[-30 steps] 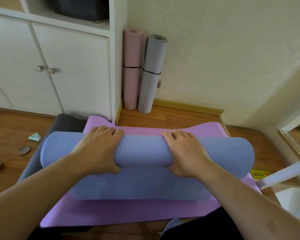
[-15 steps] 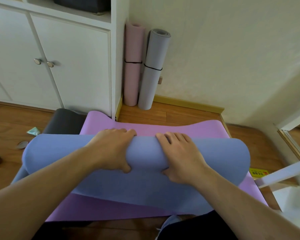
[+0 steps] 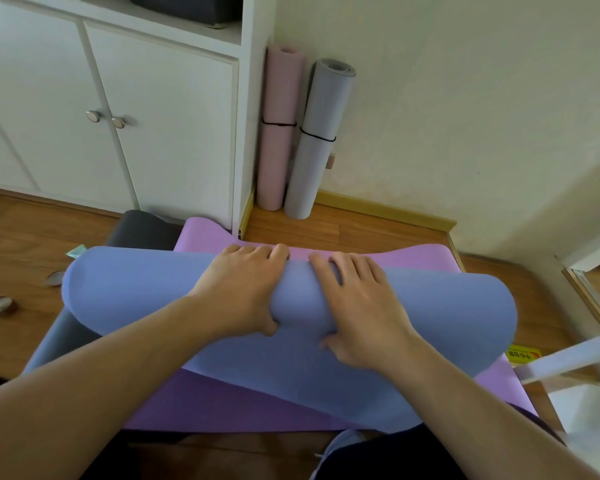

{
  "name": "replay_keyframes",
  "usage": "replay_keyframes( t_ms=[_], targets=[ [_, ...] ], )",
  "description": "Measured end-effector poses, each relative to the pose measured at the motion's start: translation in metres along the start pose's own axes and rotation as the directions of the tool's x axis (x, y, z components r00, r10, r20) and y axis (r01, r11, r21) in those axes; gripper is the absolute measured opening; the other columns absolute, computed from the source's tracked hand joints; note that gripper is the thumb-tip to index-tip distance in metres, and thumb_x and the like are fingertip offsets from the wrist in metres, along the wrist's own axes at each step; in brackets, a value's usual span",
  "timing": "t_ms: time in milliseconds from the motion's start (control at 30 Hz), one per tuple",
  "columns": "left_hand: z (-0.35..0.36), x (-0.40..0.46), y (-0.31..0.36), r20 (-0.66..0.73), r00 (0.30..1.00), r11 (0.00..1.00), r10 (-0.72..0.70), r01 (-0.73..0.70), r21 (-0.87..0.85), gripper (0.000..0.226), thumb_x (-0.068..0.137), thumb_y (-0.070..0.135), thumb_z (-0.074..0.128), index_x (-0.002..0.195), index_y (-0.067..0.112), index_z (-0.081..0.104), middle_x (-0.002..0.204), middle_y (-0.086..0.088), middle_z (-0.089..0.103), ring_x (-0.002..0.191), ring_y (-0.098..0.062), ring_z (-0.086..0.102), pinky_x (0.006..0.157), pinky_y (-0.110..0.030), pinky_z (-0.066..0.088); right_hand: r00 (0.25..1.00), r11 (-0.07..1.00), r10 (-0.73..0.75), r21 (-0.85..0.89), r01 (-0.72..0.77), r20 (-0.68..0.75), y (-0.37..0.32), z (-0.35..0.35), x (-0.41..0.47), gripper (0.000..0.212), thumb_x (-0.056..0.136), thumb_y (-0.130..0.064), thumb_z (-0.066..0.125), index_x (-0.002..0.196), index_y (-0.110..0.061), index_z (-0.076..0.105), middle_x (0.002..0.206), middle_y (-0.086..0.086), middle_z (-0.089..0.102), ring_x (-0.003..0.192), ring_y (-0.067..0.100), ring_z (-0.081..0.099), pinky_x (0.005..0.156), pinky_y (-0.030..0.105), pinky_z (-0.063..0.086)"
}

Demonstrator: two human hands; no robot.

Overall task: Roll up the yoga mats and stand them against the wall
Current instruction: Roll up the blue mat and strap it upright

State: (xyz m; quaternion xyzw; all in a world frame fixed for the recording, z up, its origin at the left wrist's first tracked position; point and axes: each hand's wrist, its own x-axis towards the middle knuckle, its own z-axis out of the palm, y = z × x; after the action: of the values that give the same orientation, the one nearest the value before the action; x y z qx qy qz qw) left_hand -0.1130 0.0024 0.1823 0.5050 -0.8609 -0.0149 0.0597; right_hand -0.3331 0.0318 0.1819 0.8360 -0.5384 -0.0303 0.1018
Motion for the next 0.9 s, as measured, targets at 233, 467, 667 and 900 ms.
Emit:
replay_keyframes(
  t_ms=[233, 467, 667, 900],
  targets=[
    [-0.001, -0.009, 0.006, 0.018, 0.999, 0.991, -0.03, 0.028, 0.133, 0.112, 0.062, 0.072, 0.079, 0.151, 0.023, 0.031, 0.139, -0.002, 0.047, 0.123, -0.025, 0.05, 0.11, -0.042, 0.044, 0.999, 0.998, 0.049, 0.047, -0.049, 0.018, 0.0, -0.007, 0.01, 0.102, 0.053, -0.054, 0.086, 0.141, -0.018, 0.05, 0.131, 0.003, 0.062, 0.119, 0.03, 0.059, 0.1, 0.043, 0.046],
    [0.011, -0.004, 0.015, -0.016, 0.998, 0.99, -0.068, 0.069, 0.12, 0.099, 0.068, 0.05, 0.085, 0.145, 0.015, 0.034, 0.127, -0.003, 0.058, 0.112, -0.026, 0.059, 0.1, -0.041, 0.048, 0.996, 0.995, 0.044, 0.081, -0.05, 0.082, -0.001, -0.012, 0.013, 0.114, 0.064, -0.051, 0.084, 0.159, -0.02, 0.029, 0.143, 0.005, 0.047, 0.134, 0.029, 0.047, 0.115, 0.039, 0.036],
    [-0.003, 0.001, 0.001, 0.085, 0.994, 0.996, -0.067, 0.072, -0.06, 0.08, 0.055, 0.062, 0.086, 0.111, 0.026, 0.041, 0.095, 0.01, 0.061, 0.084, -0.014, 0.061, 0.078, -0.032, 0.053, 0.994, 1.0, 0.011, 0.023, -0.014, 0.111, -0.01, -0.004, 0.015, 0.116, 0.058, -0.057, 0.09, 0.152, -0.018, 0.034, 0.14, 0.004, 0.05, 0.129, 0.03, 0.049, 0.111, 0.043, 0.04],
    [0.006, -0.006, 0.012, 0.036, 0.998, 0.979, -0.041, 0.033, 0.2, 0.124, 0.055, 0.075, 0.086, 0.15, 0.02, 0.028, 0.136, -0.004, 0.042, 0.125, -0.027, 0.046, 0.11, -0.041, 0.04, 0.996, 0.991, 0.039, 0.123, -0.049, 0.08, -0.007, -0.008, 0.022, 0.099, 0.061, -0.06, 0.083, 0.144, -0.024, 0.045, 0.138, -0.001, 0.059, 0.127, 0.026, 0.054, 0.107, 0.042, 0.045]
  ],
)
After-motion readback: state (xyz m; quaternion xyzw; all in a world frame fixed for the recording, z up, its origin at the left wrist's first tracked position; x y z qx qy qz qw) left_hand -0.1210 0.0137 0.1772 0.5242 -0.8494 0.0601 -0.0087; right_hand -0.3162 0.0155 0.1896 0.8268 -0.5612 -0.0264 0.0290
